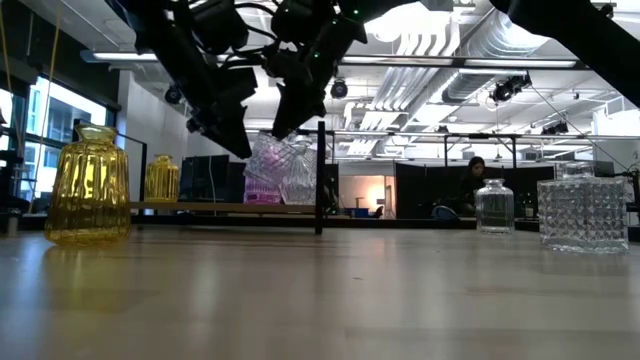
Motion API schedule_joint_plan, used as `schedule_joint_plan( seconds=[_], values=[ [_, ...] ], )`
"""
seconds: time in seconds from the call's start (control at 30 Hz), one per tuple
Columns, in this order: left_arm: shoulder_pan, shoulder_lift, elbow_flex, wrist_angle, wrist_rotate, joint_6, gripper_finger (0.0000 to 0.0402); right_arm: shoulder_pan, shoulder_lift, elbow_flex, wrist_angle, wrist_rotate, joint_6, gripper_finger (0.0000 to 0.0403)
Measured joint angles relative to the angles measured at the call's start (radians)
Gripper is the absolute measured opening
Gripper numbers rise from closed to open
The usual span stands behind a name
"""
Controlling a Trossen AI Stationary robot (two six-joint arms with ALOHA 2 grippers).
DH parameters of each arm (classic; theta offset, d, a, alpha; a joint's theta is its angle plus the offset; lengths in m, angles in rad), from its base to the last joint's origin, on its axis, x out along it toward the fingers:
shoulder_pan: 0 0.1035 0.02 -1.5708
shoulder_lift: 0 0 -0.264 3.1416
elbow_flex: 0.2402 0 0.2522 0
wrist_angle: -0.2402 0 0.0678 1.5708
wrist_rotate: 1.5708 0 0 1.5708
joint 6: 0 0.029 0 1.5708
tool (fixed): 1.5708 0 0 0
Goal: Sort vases onto shelf
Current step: Put the transparent vase on the shelf aligned with the other transparent vases
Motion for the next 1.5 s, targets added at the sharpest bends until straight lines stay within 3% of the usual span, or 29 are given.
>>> schedule_joint_plan(
  seconds=[1.5],
  values=[
    [0.008, 0.011, -0.063, 0.124, 0.035, -0.039, 0.0087, -0.026, 0.028, 0.002, -0.026, -0.02, -0.003, 0.0044]
  ],
)
